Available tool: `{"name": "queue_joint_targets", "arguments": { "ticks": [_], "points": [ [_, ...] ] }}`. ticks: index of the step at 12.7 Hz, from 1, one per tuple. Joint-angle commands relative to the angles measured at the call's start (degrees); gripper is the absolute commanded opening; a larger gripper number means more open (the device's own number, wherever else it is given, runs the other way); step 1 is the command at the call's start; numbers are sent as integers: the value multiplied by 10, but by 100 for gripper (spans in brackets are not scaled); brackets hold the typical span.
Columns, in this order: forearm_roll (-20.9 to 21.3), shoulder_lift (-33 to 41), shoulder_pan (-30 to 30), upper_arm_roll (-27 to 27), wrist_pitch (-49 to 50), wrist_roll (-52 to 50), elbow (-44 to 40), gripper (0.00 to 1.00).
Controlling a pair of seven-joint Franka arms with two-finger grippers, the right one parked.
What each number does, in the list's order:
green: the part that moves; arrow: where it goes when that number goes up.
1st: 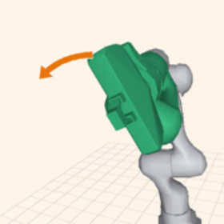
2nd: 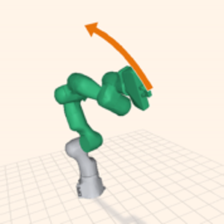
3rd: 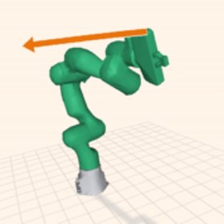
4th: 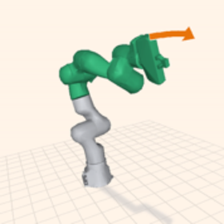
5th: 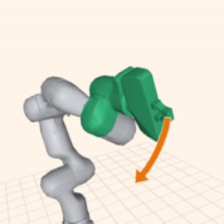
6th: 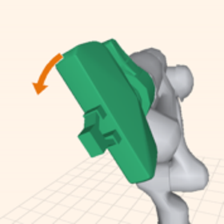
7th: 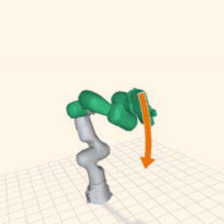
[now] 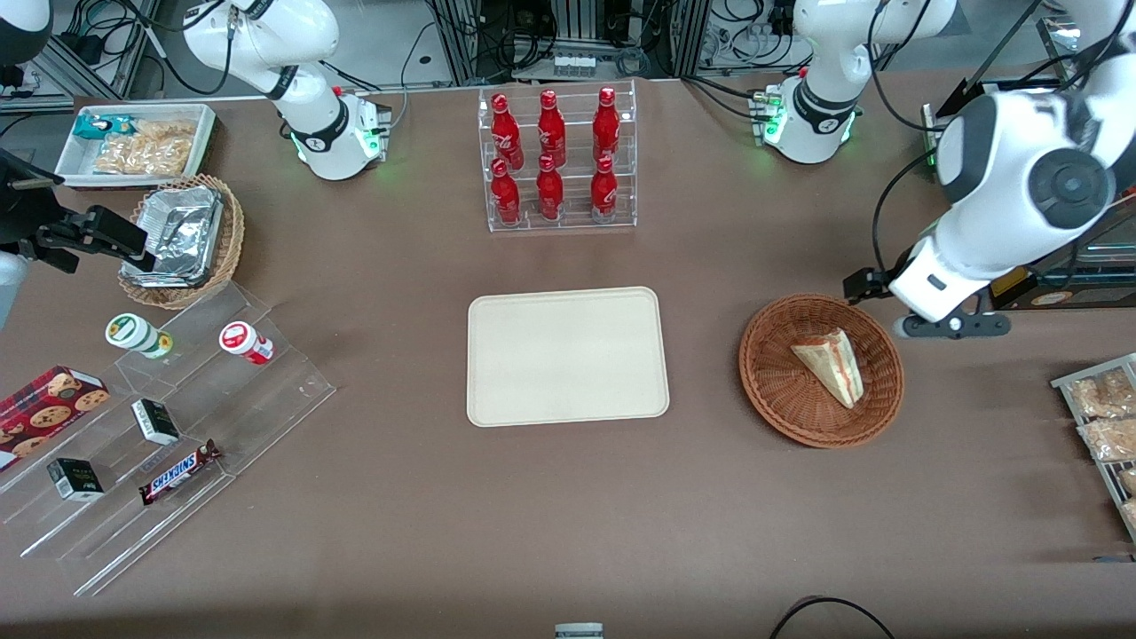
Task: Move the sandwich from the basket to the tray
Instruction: 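Lower the open left gripper over the wrapped sandwich in the wicker basket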
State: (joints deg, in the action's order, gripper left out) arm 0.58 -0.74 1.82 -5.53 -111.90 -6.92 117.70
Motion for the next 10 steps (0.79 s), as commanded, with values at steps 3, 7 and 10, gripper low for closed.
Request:
{"name": "queue_joint_targets", "arguments": {
  "ticks": [3,7,10],
  "points": [
    [5,-40,-7,-2,-118,-1,52,100],
    [-3,-61,-15,0,-163,-78,68,100],
    [-4,-66,-15,0,-211,-233,91,100]
  ]
}}
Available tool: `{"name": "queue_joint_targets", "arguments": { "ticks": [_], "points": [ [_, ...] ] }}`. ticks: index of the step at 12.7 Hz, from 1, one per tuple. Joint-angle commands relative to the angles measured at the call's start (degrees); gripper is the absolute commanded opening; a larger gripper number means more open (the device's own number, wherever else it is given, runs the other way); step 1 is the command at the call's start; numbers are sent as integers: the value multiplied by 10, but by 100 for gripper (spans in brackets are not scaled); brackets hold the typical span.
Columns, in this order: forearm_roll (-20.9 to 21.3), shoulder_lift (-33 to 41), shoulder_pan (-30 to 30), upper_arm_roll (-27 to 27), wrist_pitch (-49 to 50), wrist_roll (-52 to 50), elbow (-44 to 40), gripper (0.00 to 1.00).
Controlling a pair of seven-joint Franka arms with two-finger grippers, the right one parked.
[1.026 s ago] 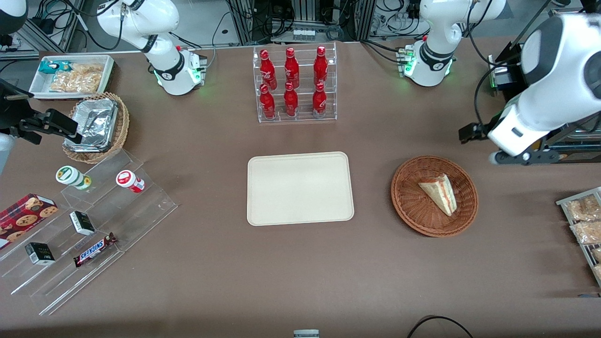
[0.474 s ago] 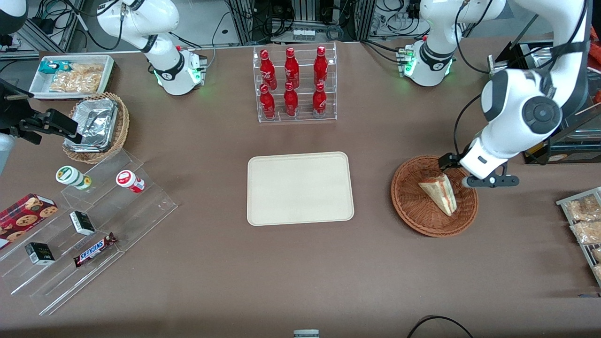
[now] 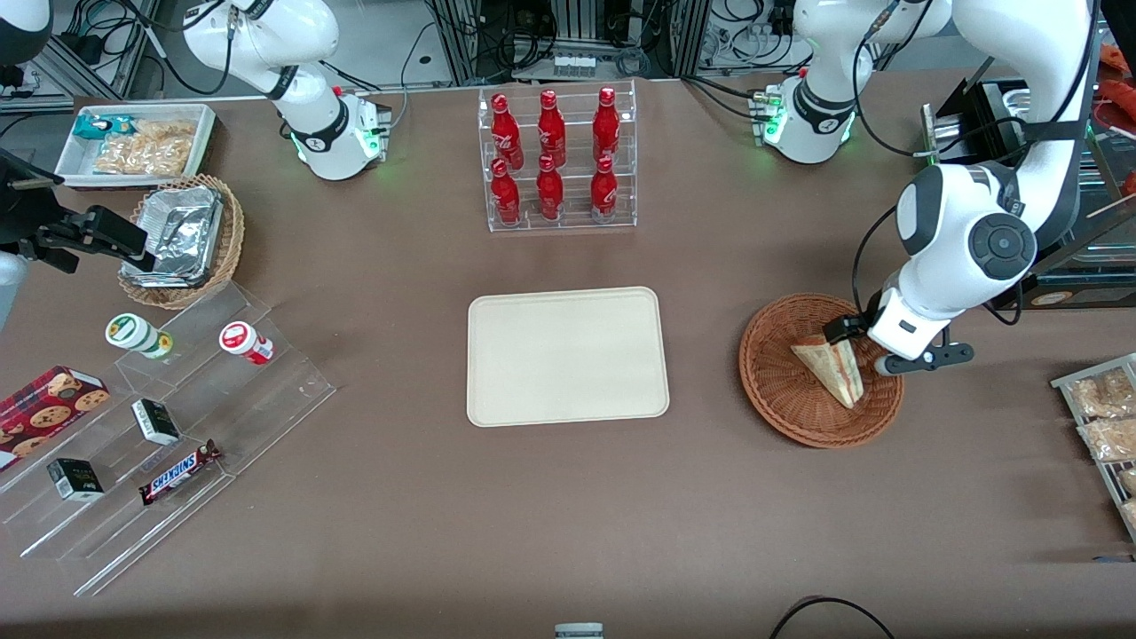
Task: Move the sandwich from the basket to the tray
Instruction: 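Lower the open left gripper over the wrapped sandwich in the wicker basket, then close the left gripper on the sandwich's wrapped crust edge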
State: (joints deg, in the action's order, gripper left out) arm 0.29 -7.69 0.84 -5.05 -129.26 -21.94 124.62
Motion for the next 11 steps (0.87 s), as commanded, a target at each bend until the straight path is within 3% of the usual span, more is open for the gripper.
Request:
{"name": "queue_joint_targets", "arguments": {
  "ticks": [1,5,11],
  "points": [
    [-1,0,-2,-5,-55,-140,29,100],
    [-1,-26,3,-7,-95,-320,30,100],
    [-1,-64,5,-8,-97,-369,27,100]
  ]
}}
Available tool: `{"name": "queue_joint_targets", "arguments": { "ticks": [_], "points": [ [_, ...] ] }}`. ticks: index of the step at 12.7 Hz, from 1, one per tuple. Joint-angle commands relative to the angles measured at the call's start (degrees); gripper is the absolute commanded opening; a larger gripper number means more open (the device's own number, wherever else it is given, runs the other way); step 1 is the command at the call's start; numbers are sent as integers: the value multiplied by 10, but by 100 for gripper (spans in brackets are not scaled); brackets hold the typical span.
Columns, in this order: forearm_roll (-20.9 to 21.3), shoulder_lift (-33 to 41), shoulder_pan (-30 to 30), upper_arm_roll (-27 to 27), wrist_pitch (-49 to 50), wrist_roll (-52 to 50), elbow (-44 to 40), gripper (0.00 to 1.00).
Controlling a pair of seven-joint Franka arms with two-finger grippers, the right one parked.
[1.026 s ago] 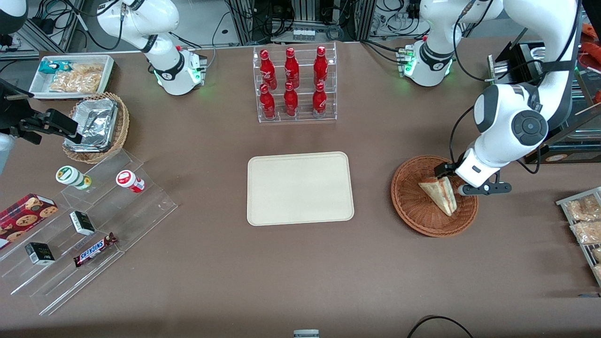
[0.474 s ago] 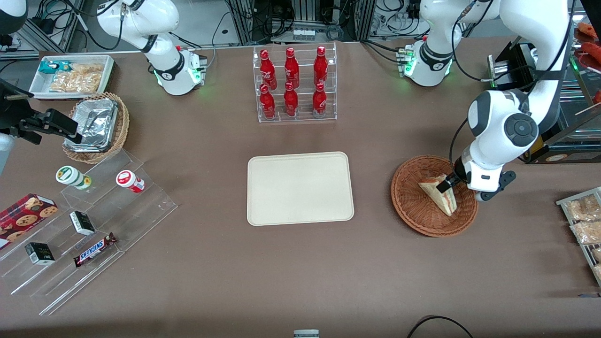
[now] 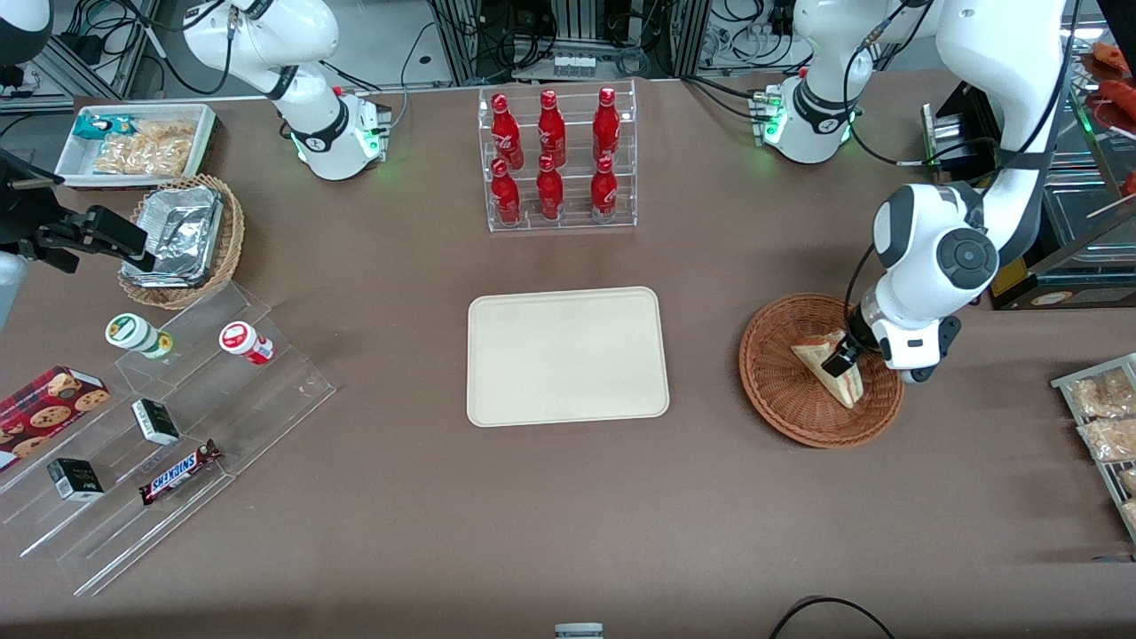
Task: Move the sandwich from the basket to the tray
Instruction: 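Close the left gripper on the sandwich's wrapped crust edge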
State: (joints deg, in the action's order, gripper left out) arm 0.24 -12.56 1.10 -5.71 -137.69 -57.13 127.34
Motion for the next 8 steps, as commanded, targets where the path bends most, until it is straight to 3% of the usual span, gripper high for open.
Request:
{"name": "queue_joint_targets", "arguments": {
  "ticks": [1,3,4,5,6,7,8],
  "points": [
    [-1,-24,2,-1,-20,-17,0,100],
    [0,-40,2,-2,-22,-16,-1,100],
    [1,-40,2,-2,-21,-14,-2,86],
    [1,-38,2,-2,-17,-13,-3,60],
    [1,-35,2,-2,-16,-8,-5,27],
    [1,-38,2,-2,-14,-13,-15,11],
    [1,-38,2,-2,5,-10,-25,5]
  ]
}}
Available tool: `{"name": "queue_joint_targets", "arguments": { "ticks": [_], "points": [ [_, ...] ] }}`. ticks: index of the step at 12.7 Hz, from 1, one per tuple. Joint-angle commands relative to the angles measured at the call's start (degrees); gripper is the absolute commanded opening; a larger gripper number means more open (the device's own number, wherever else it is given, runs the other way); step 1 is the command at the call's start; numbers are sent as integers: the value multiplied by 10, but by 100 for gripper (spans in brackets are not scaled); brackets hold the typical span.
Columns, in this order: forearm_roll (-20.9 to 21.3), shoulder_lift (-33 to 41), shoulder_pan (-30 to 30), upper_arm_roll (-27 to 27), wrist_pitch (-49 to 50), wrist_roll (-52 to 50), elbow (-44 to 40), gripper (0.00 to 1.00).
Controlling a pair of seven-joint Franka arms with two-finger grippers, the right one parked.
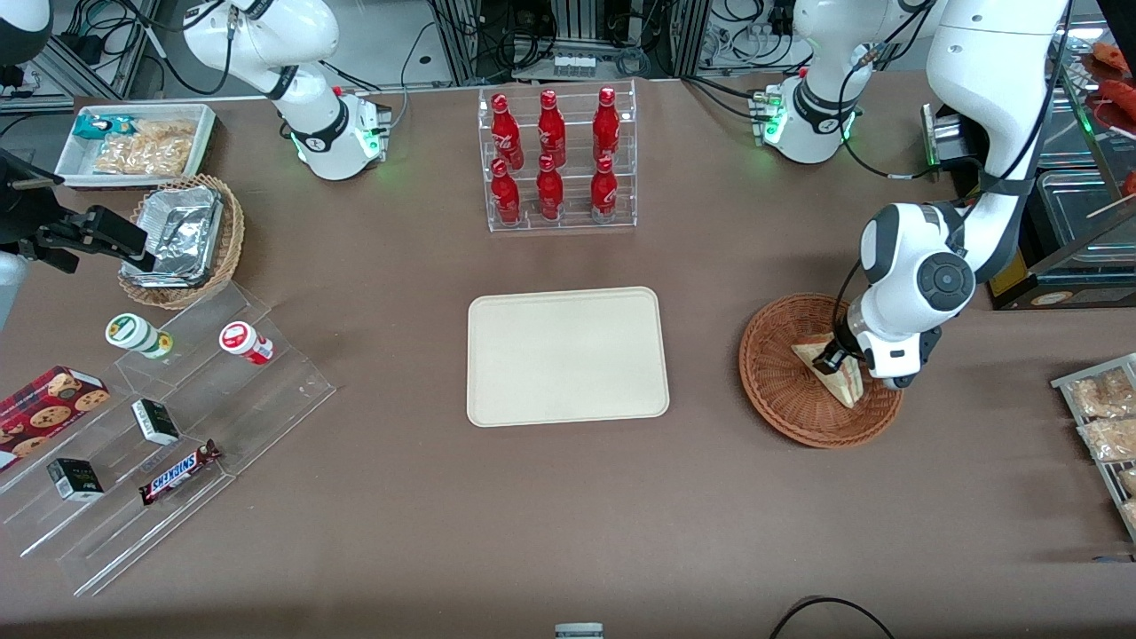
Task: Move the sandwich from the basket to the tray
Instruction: 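Close the left gripper on the sandwich's wrapped crust edge, then lift the sandwich and carry it with the left gripper over the cream tray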
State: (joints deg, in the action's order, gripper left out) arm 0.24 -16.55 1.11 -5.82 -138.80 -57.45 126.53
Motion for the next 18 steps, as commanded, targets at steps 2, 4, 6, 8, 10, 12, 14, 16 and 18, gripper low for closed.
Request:
{"name": "queue_joint_targets", "arguments": {
  "ticks": [2,4,6,8,10,12,14,16,18],
  "points": [
    [7,9,3,-2,96,20,-56,5],
    [6,19,8,-2,187,79,-105,5],
    [6,20,14,-16,230,142,-133,5],
    [6,25,26,-35,234,157,-133,1],
    [6,25,42,-57,240,165,-134,0],
    [6,17,72,-73,236,154,-145,1],
    [7,-18,121,-73,235,154,-190,3],
    [8,-52,163,-72,236,147,-237,3],
    [8,-80,195,-72,236,125,-278,3]
  ]
}}
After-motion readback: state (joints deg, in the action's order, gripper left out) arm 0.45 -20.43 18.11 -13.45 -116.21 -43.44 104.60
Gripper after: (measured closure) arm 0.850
